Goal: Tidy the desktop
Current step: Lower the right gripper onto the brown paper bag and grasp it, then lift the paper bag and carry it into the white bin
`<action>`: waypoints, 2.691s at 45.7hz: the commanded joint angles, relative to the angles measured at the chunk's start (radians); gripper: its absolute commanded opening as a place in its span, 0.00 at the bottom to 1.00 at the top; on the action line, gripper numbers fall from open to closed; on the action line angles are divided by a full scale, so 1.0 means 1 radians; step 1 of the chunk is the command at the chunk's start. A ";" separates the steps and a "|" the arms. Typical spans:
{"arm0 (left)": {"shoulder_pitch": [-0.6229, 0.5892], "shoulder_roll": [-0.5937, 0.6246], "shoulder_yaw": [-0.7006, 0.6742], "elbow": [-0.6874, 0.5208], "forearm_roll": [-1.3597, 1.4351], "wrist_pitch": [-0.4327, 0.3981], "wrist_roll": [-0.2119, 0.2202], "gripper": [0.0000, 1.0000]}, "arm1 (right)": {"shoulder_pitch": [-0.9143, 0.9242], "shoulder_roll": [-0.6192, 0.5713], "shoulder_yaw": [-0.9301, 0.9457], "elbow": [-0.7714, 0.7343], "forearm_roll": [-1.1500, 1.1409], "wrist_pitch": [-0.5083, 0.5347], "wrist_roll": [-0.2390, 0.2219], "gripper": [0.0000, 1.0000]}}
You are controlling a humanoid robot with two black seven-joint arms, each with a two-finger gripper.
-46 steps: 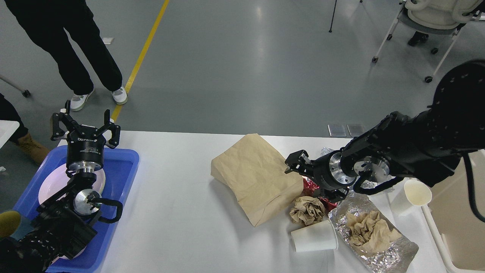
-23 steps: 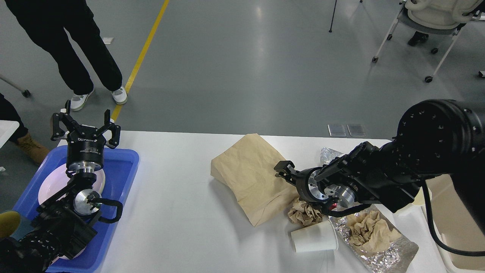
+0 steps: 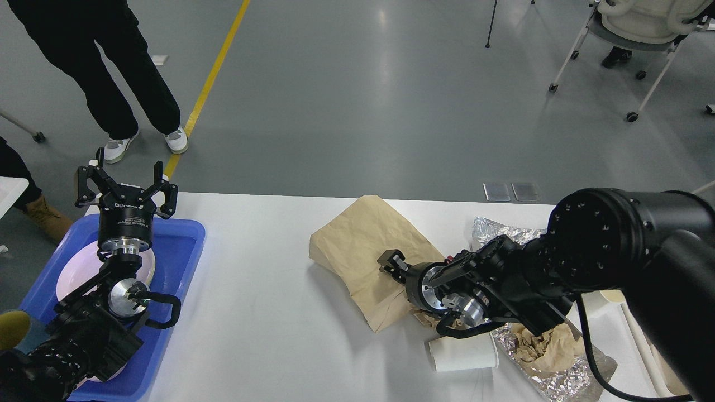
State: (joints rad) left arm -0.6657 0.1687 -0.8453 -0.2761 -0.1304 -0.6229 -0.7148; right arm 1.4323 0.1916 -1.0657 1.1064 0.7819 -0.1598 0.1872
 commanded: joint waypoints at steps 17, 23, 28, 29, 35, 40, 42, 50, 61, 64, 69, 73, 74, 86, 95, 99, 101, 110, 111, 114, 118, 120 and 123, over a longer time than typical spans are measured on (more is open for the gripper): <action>0.000 0.000 0.000 0.000 0.000 0.000 0.000 0.97 | -0.069 0.014 0.059 -0.059 -0.001 -0.135 0.000 0.00; 0.000 0.000 0.000 0.000 0.000 0.000 0.000 0.97 | -0.067 0.014 0.058 -0.054 -0.001 -0.138 0.000 0.00; 0.000 0.000 0.000 0.000 0.000 0.000 0.000 0.97 | -0.058 0.015 0.058 -0.050 -0.001 -0.138 0.000 0.00; 0.000 0.000 0.000 0.000 0.000 0.000 0.000 0.97 | -0.056 0.015 0.058 -0.048 -0.001 -0.138 0.000 0.00; 0.000 0.000 0.000 0.000 0.000 0.000 0.000 0.97 | -0.035 0.022 0.059 -0.027 -0.003 -0.136 0.000 0.00; 0.000 0.000 0.000 0.000 0.000 0.000 0.000 0.97 | 0.014 0.014 0.061 0.015 -0.004 -0.124 0.001 0.00; 0.000 0.000 0.000 0.000 0.000 0.000 0.000 0.97 | 0.072 -0.004 0.070 0.065 -0.019 -0.113 0.003 0.00; 0.000 0.000 0.000 0.000 0.000 0.000 0.000 0.97 | 0.285 -0.103 0.062 0.210 -0.062 0.064 0.003 0.00; 0.000 0.000 0.000 0.000 0.000 0.000 0.000 0.97 | 0.715 -0.184 -0.066 0.345 -0.237 0.596 0.003 0.00; 0.000 0.000 0.000 0.000 0.000 0.000 0.000 0.97 | 0.812 -0.185 -0.095 0.345 -0.315 0.742 0.003 0.00; 0.000 0.000 0.000 0.000 0.000 0.000 0.000 0.97 | 0.918 -0.184 -0.115 0.345 -0.475 0.911 0.005 0.00; 0.000 0.000 0.000 0.000 0.000 0.000 0.000 0.97 | 0.984 -0.184 -0.117 0.345 -0.570 0.985 0.005 0.00; 0.000 0.000 0.000 0.000 0.000 0.000 0.000 0.97 | 1.000 -0.184 -0.117 0.346 -0.591 1.002 0.005 0.00; 0.000 0.000 0.000 0.000 0.000 0.000 0.000 0.97 | 1.056 -0.228 -0.195 0.328 -0.636 1.022 0.005 0.00; 0.000 0.000 0.000 0.000 0.000 0.000 0.000 0.97 | 1.004 -0.368 -0.370 0.181 -0.636 0.976 0.005 0.00; 0.000 0.000 0.000 0.000 0.000 0.000 0.000 0.97 | 0.949 -0.460 -0.411 0.090 -0.638 0.974 0.005 0.00; 0.000 0.000 0.000 0.000 0.000 0.000 0.000 0.97 | 0.921 -0.507 -0.419 0.049 -0.641 0.973 0.005 0.00; 0.000 0.000 0.000 0.000 0.000 0.000 0.000 0.97 | 0.752 -0.701 -0.430 -0.102 -0.696 0.815 -0.011 0.00; 0.000 0.000 0.000 0.000 0.000 0.000 0.000 0.97 | 0.729 -0.715 -0.430 -0.109 -0.697 0.780 -0.012 0.00; 0.000 0.000 0.000 0.000 0.000 0.000 0.000 0.97 | 0.656 -0.753 -0.442 -0.134 -0.699 0.666 -0.025 0.00; 0.000 0.000 0.000 0.000 0.000 0.000 0.000 0.97 | 0.570 -0.793 -0.458 -0.174 -0.693 0.547 -0.048 0.00; 0.000 0.000 0.000 0.000 0.000 0.000 0.000 0.97 | 0.519 -0.811 -0.458 -0.207 -0.678 0.491 -0.060 0.00; 0.000 0.000 0.000 0.000 0.000 0.000 0.000 0.97 | 0.441 -0.833 -0.456 -0.266 -0.674 0.413 -0.075 0.00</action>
State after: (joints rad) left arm -0.6657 0.1688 -0.8452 -0.2761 -0.1303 -0.6228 -0.7148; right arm 1.9966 -0.6007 -1.5205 0.9250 0.0946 0.3879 0.1391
